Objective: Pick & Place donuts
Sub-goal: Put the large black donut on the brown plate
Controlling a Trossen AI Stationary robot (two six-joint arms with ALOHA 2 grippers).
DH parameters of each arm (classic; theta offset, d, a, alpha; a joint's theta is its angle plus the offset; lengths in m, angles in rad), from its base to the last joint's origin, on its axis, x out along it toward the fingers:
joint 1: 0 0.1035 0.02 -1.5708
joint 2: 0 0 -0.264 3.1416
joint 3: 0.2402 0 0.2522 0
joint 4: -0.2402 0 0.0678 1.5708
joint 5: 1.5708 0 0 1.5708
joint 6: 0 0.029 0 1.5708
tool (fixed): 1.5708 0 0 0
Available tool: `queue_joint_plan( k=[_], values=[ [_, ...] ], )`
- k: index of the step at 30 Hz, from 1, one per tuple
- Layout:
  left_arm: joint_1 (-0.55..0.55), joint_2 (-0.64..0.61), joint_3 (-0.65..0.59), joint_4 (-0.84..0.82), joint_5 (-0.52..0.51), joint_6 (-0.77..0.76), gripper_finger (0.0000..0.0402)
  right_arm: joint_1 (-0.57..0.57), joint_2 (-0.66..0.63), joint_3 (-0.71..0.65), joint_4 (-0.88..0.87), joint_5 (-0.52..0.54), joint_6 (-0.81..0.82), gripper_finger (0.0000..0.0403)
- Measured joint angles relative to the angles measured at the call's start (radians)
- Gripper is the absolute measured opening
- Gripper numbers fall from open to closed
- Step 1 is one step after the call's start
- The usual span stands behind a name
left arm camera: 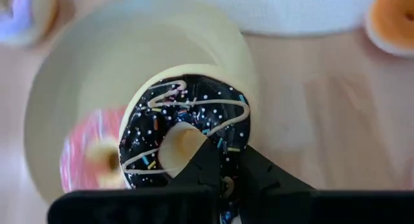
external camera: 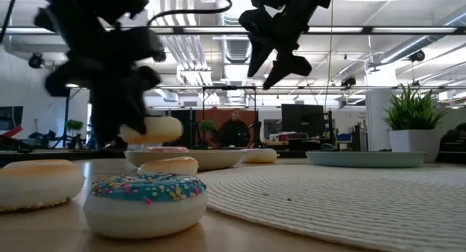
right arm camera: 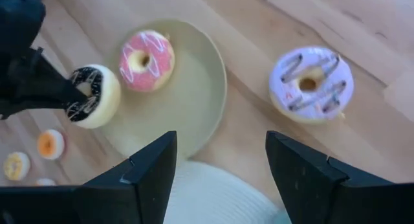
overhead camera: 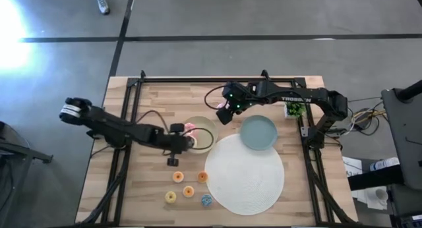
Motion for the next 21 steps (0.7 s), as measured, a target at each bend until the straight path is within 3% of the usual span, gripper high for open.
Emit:
queue_joint_plan(
  k=[8,12,21],
  values=[
    [0.053,0.188,0.087,0.078,0.128,0.080,0.0001,-0.025,-0.002,-0.027,-0.077,0.026,-0.002,0.0228],
    [0.066,0.252,0.104,0.085,0.141,0.059,0.0018,-0.080,-0.001,-0.084,-0.064,0.026,0.054,0.0228],
    [0.083,0.187,0.112,-0.006,0.046,-0.016,0.0103,-0.211,0.014,-0.188,0.061,-0.001,0.057,0.0246]
  ],
)
